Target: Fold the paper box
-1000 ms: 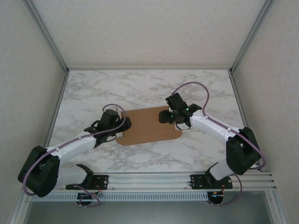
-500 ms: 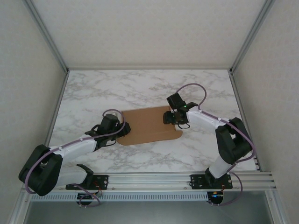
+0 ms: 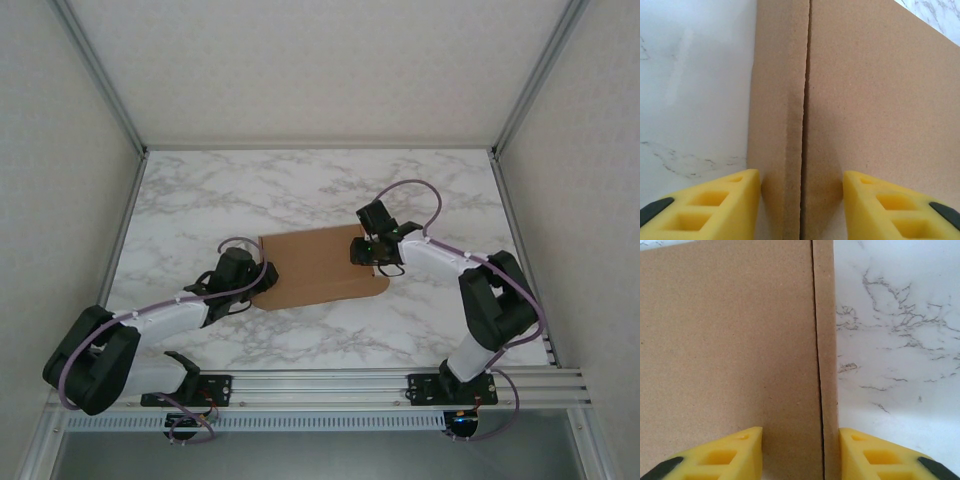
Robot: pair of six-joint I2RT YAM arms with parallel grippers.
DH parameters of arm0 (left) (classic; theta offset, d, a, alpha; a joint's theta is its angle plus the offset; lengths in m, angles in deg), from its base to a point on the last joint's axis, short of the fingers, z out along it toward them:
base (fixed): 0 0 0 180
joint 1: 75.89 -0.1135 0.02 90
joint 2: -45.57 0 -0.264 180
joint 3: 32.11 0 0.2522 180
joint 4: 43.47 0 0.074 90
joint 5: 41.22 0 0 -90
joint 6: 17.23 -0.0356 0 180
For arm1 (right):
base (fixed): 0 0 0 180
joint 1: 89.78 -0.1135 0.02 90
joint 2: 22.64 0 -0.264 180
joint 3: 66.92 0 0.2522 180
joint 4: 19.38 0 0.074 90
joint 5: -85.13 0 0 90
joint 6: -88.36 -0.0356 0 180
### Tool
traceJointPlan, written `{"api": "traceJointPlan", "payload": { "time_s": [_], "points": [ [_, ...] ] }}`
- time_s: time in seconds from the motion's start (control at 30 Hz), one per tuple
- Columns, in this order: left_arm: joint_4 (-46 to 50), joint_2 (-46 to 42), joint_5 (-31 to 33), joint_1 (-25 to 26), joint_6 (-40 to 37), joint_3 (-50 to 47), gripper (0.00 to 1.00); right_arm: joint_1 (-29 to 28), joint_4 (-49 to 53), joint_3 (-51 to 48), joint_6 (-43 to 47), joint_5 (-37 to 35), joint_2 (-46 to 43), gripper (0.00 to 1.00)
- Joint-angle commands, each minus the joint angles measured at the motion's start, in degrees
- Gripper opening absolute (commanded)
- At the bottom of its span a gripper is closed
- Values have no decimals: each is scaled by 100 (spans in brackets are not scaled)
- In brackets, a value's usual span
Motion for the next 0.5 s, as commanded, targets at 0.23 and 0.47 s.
{"api": "traceJointPlan", "payload": {
  "time_s": [0.23,0.47],
  "points": [
    [748,141,428,-87,-77,-38,36,414,70,-897,-495,1383,-155,40],
    [473,445,-465,-195,-867,484,31,866,-347,-1026,-844,2148,-472,45]
  ]
}}
